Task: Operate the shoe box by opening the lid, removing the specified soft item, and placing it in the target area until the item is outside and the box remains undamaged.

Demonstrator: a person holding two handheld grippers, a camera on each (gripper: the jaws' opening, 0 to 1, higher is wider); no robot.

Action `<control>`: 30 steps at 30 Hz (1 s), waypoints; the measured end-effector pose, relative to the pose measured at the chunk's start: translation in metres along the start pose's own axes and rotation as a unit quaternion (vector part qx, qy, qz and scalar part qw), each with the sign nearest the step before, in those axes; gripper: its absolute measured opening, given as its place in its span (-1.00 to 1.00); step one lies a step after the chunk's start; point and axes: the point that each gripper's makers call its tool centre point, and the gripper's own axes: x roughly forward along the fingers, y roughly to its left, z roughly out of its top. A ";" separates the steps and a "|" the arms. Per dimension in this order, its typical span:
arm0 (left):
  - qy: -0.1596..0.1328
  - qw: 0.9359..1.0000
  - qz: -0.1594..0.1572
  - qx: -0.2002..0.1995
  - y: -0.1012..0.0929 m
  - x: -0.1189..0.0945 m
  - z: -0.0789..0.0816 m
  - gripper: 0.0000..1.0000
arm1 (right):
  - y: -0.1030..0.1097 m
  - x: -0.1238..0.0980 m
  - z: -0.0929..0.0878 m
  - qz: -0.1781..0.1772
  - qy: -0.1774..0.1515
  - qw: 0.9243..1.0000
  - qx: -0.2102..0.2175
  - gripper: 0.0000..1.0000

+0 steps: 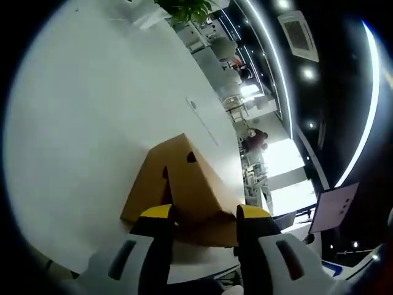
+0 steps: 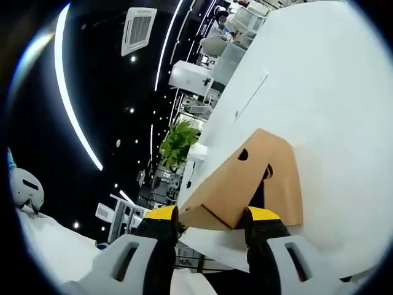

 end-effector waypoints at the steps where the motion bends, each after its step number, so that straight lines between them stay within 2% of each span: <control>1: 0.000 1.000 -0.001 0.000 0.000 0.000 0.000 -0.18 | 0.000 0.000 -0.001 -0.003 0.004 1.000 -0.004 -0.14; 5: -0.001 1.000 -0.002 0.007 -0.004 0.000 0.001 -0.17 | 0.002 0.003 -0.002 -0.014 0.023 0.999 -0.046 -0.14; 16: -0.005 1.000 -0.009 0.010 -0.010 0.000 0.005 -0.13 | 0.011 0.005 -0.002 -0.003 0.024 0.996 -0.088 -0.08; 21: 0.005 1.000 -0.004 0.016 -0.010 0.002 0.005 -0.12 | 0.008 0.006 -0.004 -0.010 0.027 0.994 -0.101 -0.08; 27: -0.003 1.000 -0.004 0.009 -0.011 0.002 0.003 -0.12 | 0.008 0.005 -0.002 -0.019 0.021 0.994 -0.101 -0.10; 30: -0.004 1.000 -0.005 0.011 -0.012 0.002 0.004 -0.12 | 0.006 0.007 -0.006 -0.034 0.033 0.990 -0.136 -0.11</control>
